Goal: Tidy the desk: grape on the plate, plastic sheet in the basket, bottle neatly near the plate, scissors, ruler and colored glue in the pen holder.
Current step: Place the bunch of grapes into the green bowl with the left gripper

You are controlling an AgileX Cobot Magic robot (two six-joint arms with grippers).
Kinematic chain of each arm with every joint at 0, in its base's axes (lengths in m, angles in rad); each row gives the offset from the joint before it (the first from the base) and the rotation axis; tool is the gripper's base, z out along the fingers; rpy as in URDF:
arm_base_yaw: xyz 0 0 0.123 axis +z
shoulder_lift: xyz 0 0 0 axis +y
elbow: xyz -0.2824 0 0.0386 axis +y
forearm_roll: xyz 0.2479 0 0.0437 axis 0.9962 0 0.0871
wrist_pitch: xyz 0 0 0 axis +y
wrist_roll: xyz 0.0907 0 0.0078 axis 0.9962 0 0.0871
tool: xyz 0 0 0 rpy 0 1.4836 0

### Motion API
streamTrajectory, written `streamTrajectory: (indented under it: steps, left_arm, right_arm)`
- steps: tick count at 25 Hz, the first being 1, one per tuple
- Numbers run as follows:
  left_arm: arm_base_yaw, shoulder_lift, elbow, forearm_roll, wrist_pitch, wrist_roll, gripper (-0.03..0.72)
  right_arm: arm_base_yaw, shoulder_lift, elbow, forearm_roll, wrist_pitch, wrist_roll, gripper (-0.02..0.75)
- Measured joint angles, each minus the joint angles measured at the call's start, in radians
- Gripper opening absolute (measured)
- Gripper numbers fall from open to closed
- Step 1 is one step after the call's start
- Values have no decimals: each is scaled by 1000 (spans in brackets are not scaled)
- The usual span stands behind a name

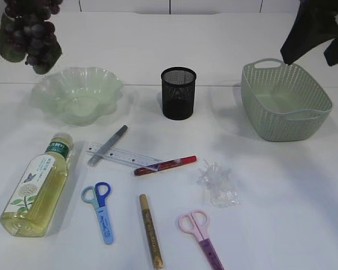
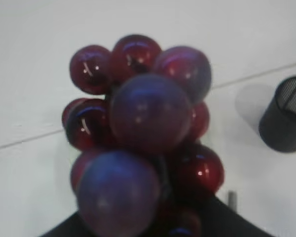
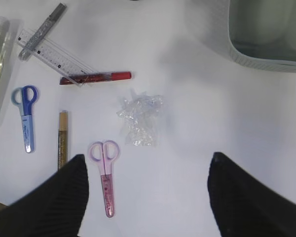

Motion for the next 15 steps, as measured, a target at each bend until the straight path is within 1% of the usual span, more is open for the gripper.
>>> streamTrajectory:
  steps: [5,15]
  left_arm:
    - [65,75,-2,5,-185,-7,160]
    - [132,288,-2,-14,-441,-8,164]
  right_arm:
    - [0,0,0,0,2,2,583]
    - [0,0,-5,-12,2,2,583]
